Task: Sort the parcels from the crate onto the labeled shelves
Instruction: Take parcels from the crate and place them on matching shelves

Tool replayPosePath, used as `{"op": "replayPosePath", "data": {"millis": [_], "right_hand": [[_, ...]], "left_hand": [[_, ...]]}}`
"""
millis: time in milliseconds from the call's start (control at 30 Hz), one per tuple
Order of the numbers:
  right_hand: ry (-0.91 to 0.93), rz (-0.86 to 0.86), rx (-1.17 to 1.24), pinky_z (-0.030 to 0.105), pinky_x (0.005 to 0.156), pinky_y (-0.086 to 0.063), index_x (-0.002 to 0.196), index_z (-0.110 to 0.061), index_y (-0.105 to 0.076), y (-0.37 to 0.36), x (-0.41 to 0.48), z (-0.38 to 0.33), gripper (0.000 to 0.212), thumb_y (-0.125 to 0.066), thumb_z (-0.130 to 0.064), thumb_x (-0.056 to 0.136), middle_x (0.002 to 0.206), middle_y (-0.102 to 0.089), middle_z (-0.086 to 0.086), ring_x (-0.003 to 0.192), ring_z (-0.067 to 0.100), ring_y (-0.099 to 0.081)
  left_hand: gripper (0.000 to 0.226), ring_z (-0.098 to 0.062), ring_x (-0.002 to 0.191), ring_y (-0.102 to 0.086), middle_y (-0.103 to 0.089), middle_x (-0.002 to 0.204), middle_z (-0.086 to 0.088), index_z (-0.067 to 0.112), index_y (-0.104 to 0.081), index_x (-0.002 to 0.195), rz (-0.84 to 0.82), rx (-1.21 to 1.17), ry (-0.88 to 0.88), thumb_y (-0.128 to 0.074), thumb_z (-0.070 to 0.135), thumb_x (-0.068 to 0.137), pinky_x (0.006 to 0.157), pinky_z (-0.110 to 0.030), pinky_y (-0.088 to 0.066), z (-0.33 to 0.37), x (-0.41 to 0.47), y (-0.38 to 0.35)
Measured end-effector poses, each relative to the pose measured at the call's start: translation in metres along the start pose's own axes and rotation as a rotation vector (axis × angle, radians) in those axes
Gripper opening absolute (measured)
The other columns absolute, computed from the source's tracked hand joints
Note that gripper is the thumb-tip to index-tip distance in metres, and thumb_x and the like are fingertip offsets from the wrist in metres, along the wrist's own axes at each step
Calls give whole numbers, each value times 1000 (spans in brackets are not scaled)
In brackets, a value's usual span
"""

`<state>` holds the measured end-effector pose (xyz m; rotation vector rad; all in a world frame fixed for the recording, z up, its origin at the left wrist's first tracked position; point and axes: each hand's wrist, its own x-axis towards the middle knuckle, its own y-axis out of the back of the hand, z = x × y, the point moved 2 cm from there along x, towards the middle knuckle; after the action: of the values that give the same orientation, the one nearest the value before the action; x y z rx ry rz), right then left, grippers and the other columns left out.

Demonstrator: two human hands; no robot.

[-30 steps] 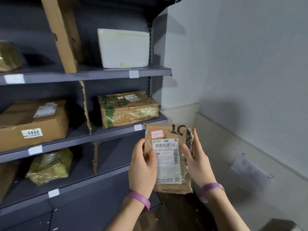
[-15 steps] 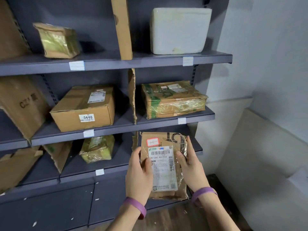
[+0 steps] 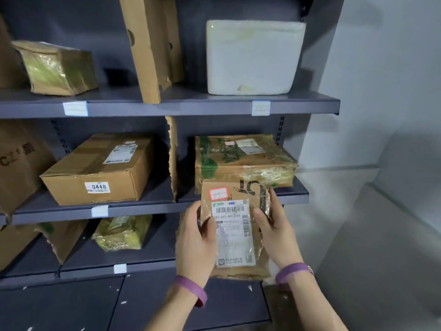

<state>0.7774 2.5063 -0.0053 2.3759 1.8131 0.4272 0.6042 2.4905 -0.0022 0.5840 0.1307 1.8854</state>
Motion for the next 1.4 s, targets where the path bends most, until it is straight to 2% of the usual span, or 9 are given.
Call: {"op": "replayPosePath", "data": {"millis": [100, 267, 367, 500, 633, 767, 867, 1067, 1400], "right_hand": [[90, 1, 45, -5, 74, -37, 149, -42, -27, 22, 35, -18, 62, -56, -35, 95, 118, -51, -39, 98, -28, -49], [199, -26, 90, -10, 74, -32, 150, -34, -32, 40, 68, -43, 61, -58, -31, 95, 126, -48, -37, 97, -38, -39], [235, -51, 106, -7, 74, -37, 148, -34, -36, 43, 73, -51, 59, -59, -30, 94, 130, -55, -24, 98, -33, -44], [299, -155, 111, 16, 91, -49, 143, -42, -40, 27, 80, -71, 57, -61, -36, 91, 116, -60, -35, 106, -17, -55], [346, -311, 110, 16, 85, -50, 143, -45, -37, -26, 73, -93, 61, -63, -40, 89, 109, -62, -36, 100, -17, -58], [368, -443, 131, -4, 75, -39, 141, -47, -38, -91, 55, -111, 58, -64, -38, 89, 97, -52, -53, 91, -33, -47], [382, -535, 142, -9, 73, -33, 145, -43, -35, -139, 36, -130, 64, -64, -41, 88, 100, -46, -50, 85, -36, -44], [419, -671, 177, -1, 88, -30, 150, -37, -28, -228, -18, -170, 68, -63, -38, 91, 129, -46, -36, 102, -24, -47], [464, -760, 136, 1, 79, -43, 149, -43, -25, -389, -121, -226, 67, -60, -37, 93, 107, -51, -44, 87, -31, -50]], "left_hand": [[36, -5, 109, -57, -59, 119, 23, 48, -44, 119, 27, -35, -44, -55, 26, 92, 90, -36, -50, 29, 23, -14], [40, 3, 111, -55, -59, 119, 25, 51, -46, 116, 82, -88, -140, -55, 20, 93, 90, -27, -49, 66, 44, -23], [41, 3, 111, -56, -60, 119, 25, 52, -47, 116, 118, -79, -144, -57, 21, 92, 91, -31, -51, 72, 46, -21], [40, 1, 111, -56, -59, 121, 26, 52, -47, 121, 232, -34, -145, -58, 29, 90, 88, -30, -52, 74, 44, 2], [40, 0, 106, -58, -61, 116, 24, 51, -48, 120, 402, 25, -92, -58, 25, 91, 84, -27, -51, 59, 42, 51], [44, 3, 97, -60, -63, 105, 25, 61, -45, 106, 539, 90, -4, -58, 22, 90, 77, -22, -48, 41, 32, 108], [42, -1, 97, -61, -64, 105, 24, 60, -46, 106, 624, 111, 21, -58, 23, 91, 77, -27, -50, 28, 22, 152], [40, -2, 92, -62, -64, 103, 22, 55, -45, 110, 725, 188, 73, -56, 22, 91, 73, -24, -48, -6, 14, 249], [40, 0, 78, -60, -65, 100, 23, 57, -44, 108, 769, 207, 132, -56, 23, 92, 60, -13, -41, -82, 2, 427]]}}
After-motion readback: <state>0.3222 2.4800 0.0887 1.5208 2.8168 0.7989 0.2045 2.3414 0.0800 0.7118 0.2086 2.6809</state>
